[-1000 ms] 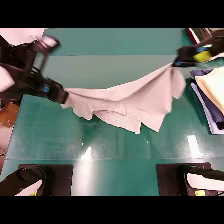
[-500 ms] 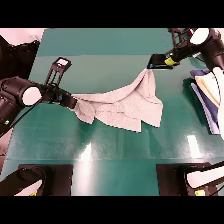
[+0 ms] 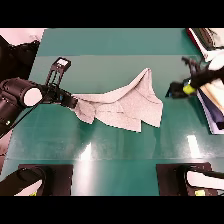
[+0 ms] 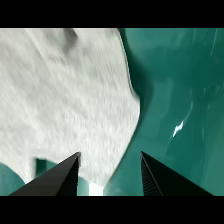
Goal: Fold the shirts.
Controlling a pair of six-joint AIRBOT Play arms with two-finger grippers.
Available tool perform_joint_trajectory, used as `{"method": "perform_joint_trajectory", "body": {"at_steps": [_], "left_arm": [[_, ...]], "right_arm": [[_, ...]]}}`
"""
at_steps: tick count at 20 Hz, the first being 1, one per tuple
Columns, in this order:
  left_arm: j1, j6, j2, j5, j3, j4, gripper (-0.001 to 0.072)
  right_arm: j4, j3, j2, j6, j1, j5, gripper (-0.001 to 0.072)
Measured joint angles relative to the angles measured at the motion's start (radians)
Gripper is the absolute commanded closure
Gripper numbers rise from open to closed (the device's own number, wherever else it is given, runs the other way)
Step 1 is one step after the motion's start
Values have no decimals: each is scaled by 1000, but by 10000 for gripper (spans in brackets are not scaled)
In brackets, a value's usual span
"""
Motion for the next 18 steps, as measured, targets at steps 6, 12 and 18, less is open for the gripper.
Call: {"method": "perform_joint_trajectory", "body": {"at_steps": [6,12,18], "left_arm": [[0,-1,0,0,0,-2,681],[0,-2,0,0,0,-3,681],[0,-2,0,-11,0,-3,681]], "right_arm": [[42,-411,179,0,-16,-125,285],[143,-561,225,2,-2,-237,306],[180,-584,186,15,65,-301,489]]}}
